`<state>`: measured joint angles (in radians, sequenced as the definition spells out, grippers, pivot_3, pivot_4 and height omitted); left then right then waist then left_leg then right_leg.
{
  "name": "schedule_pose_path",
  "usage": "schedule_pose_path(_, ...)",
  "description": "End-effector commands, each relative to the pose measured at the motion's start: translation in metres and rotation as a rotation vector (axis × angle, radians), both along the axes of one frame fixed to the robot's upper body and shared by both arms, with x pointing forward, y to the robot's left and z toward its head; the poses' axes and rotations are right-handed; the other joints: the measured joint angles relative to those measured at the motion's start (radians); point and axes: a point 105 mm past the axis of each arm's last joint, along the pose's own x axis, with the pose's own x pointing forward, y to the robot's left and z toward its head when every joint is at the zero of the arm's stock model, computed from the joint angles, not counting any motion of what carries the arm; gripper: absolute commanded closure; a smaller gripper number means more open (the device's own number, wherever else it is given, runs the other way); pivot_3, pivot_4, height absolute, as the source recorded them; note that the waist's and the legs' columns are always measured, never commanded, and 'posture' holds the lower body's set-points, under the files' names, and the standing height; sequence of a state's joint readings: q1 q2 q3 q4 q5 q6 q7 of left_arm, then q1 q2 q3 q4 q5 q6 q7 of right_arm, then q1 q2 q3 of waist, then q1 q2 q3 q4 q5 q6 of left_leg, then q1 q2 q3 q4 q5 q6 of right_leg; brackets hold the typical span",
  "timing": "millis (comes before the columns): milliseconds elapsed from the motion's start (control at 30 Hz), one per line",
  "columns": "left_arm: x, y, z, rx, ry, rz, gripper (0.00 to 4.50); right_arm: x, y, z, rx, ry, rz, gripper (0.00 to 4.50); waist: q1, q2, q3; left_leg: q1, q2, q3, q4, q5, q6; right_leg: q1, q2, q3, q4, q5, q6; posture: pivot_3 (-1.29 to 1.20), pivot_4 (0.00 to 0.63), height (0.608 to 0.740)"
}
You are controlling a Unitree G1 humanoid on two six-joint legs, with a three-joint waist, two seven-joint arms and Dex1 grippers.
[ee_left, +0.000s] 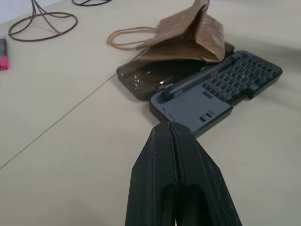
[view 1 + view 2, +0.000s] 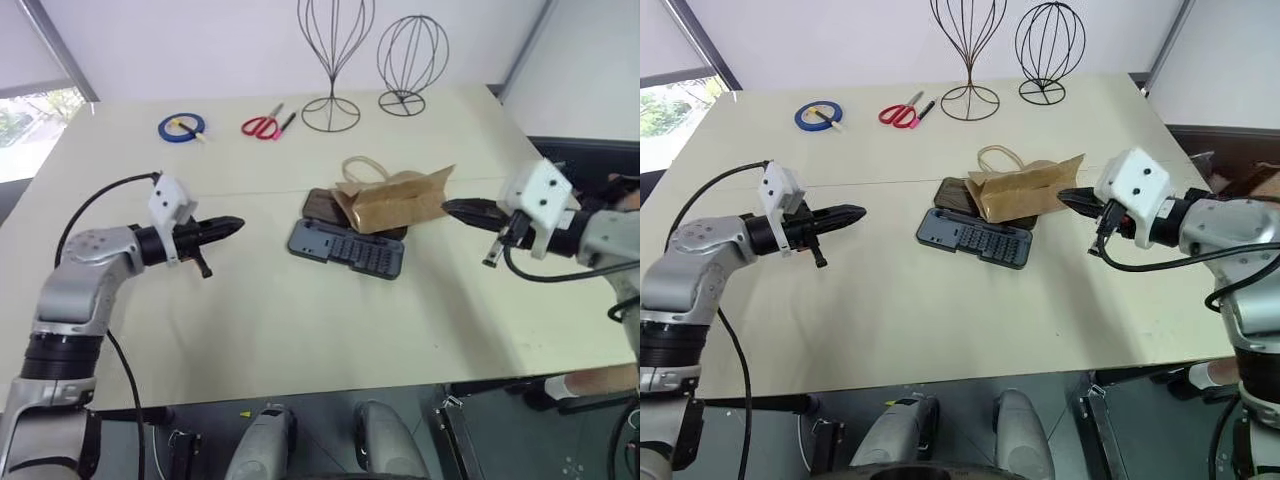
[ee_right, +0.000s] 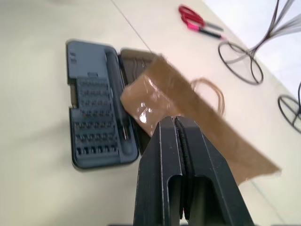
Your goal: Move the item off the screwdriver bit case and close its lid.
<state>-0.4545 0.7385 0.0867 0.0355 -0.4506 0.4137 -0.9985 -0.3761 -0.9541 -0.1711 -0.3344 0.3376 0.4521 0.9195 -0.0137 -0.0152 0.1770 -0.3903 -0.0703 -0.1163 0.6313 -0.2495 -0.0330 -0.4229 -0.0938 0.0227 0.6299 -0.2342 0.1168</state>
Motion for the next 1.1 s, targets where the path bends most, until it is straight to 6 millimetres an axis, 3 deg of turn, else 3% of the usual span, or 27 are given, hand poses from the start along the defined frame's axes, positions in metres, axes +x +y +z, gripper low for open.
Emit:
schedule_pose_path(33,-0.003,0.0,0.017,0.01,-0.062,-0.019,4.5,-0.002,0.004,0.014,-0.011,-0.05,0.025,4.49,0.001,0.0,0.0,0.0,0.0,0.0,0.0,0.0,0.0,0.0,0.0,0.0,0.0,0.0,0.0,0.0,0.15,0.74)
schedule_pose_path(1100,-0.005,-0.014,0.013,-0.012,-0.042,-0.04,4.5,0.004,0.013,0.012,-0.003,-0.075,0.037,4.49,0.001,-0.001,0.001,-0.001,-0.001,0.0,0.0,0.0,0.0,-0.001,-0.001,0.0,0.0,0.0,0.0,0.0,0.15,0.74)
